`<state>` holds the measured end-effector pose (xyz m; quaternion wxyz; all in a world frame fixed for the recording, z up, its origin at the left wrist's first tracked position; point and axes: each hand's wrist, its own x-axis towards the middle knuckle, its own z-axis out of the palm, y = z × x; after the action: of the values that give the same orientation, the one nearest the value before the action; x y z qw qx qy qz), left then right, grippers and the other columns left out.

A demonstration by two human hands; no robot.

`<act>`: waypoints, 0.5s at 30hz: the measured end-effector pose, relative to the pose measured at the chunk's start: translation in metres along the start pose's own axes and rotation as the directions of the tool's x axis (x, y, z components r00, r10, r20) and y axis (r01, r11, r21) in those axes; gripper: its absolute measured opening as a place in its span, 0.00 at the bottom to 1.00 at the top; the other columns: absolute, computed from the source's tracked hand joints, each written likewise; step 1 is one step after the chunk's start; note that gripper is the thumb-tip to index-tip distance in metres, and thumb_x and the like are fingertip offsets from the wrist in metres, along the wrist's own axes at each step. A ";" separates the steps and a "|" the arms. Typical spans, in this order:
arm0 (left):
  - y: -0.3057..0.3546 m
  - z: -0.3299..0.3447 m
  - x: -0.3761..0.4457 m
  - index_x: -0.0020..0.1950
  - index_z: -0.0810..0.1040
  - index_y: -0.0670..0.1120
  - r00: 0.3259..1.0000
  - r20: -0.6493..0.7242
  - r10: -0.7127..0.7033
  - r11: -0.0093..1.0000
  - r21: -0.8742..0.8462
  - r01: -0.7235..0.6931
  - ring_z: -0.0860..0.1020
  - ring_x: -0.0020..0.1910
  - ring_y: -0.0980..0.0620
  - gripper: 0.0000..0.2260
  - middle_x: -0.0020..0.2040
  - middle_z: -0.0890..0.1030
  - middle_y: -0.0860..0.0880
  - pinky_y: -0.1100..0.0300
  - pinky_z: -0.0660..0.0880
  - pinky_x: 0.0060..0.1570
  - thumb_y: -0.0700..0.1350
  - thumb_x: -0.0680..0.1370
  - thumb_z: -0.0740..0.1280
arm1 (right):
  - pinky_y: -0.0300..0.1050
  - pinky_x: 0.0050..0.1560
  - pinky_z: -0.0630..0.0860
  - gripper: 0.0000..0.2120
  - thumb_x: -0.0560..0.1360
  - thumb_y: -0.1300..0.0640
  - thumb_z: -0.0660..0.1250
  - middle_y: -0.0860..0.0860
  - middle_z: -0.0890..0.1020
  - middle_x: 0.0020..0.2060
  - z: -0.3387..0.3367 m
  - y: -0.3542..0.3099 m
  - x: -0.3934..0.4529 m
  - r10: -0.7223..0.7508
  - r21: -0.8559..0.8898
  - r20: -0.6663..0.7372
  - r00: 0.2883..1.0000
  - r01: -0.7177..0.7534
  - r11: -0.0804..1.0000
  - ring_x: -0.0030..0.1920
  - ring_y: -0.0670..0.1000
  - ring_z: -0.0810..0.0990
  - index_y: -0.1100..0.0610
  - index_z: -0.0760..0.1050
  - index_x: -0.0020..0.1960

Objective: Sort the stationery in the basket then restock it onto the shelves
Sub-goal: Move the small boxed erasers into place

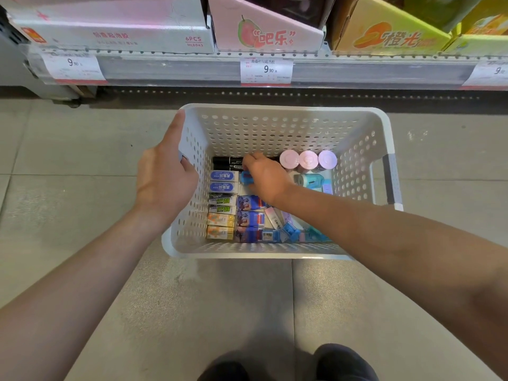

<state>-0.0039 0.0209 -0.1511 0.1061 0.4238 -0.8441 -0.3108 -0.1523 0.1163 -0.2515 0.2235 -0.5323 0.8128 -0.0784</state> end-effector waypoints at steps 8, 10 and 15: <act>0.000 -0.001 0.000 0.78 0.55 0.53 1.000 0.001 0.000 1.000 -0.006 0.000 0.62 0.24 0.55 0.33 0.27 0.63 0.50 0.68 0.60 0.22 0.32 0.77 0.58 | 0.48 0.48 0.77 0.14 0.73 0.68 0.60 0.57 0.80 0.51 -0.043 0.019 -0.016 0.055 -0.034 -0.028 0.998 -0.056 0.998 0.50 0.58 0.79 0.59 0.77 0.54; 0.001 -0.001 0.000 0.78 0.55 0.53 1.000 0.004 0.000 1.000 -0.005 0.000 0.62 0.24 0.55 0.32 0.27 0.63 0.51 0.67 0.59 0.23 0.32 0.77 0.58 | 0.48 0.42 0.77 0.13 0.73 0.67 0.59 0.56 0.81 0.49 -0.046 0.018 -0.027 0.026 -0.199 0.049 0.998 -0.016 0.980 0.47 0.58 0.80 0.59 0.78 0.53; 0.003 -0.001 -0.001 0.78 0.55 0.51 1.000 0.001 -0.005 1.000 0.004 0.005 0.64 0.25 0.55 0.31 0.30 0.66 0.51 0.65 0.61 0.24 0.33 0.78 0.58 | 0.42 0.29 0.66 0.15 0.73 0.67 0.62 0.57 0.76 0.52 -0.038 0.002 -0.044 -0.041 -0.466 0.286 0.957 0.176 0.867 0.48 0.57 0.79 0.61 0.72 0.60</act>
<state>-0.0047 0.0227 -0.1486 0.1041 0.4260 -0.8436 -0.3098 -0.1562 0.1527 -0.2058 0.1847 -0.6222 0.7371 0.1881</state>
